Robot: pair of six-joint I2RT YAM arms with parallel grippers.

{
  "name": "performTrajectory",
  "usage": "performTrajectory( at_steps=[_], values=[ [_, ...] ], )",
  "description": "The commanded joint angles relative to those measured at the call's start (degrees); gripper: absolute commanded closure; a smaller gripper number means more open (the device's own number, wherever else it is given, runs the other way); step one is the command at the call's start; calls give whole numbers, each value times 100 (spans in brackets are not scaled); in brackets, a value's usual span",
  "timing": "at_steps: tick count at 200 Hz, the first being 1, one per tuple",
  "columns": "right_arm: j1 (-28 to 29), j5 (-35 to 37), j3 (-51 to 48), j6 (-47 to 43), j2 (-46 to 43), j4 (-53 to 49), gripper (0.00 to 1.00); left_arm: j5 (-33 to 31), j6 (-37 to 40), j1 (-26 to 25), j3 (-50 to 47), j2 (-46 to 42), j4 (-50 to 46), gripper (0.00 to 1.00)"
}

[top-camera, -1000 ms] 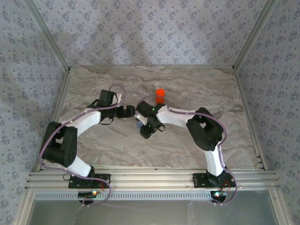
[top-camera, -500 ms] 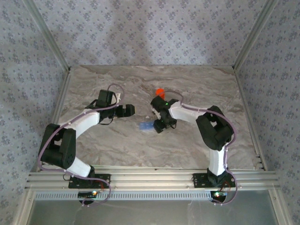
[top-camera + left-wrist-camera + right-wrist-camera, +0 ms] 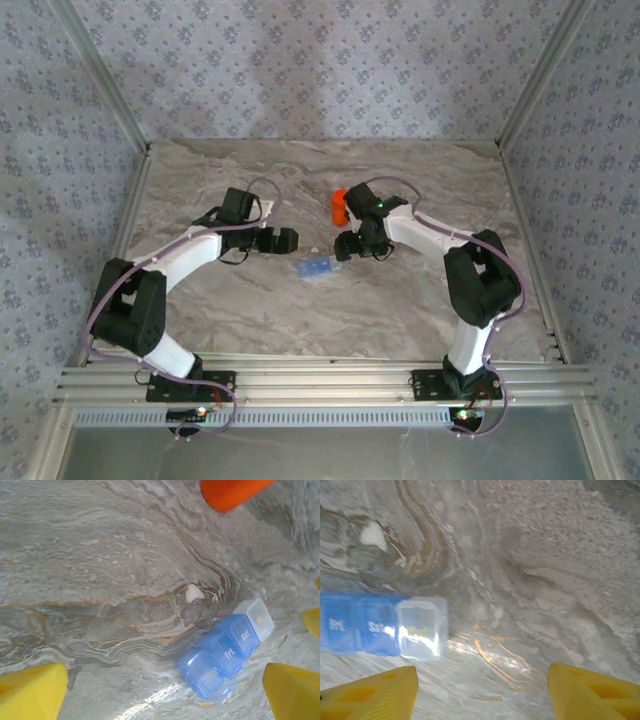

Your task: Sort the pills into containers

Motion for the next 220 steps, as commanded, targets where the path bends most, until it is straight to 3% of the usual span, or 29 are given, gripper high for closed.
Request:
performTrajectory(
  at_steps=[1, 79, 220],
  values=[
    [25, -279, 189, 364, 193, 197, 28, -202, 440, -142, 237, 139, -521, 1],
    [324, -189, 482, 325, 740, 159, 27, -566, 903, -403, 340, 235, -915, 1],
    [341, -173, 429, 351, 1090, -49, 30, -784, 1543, -1013, 308, 378, -1063, 1]
  ],
)
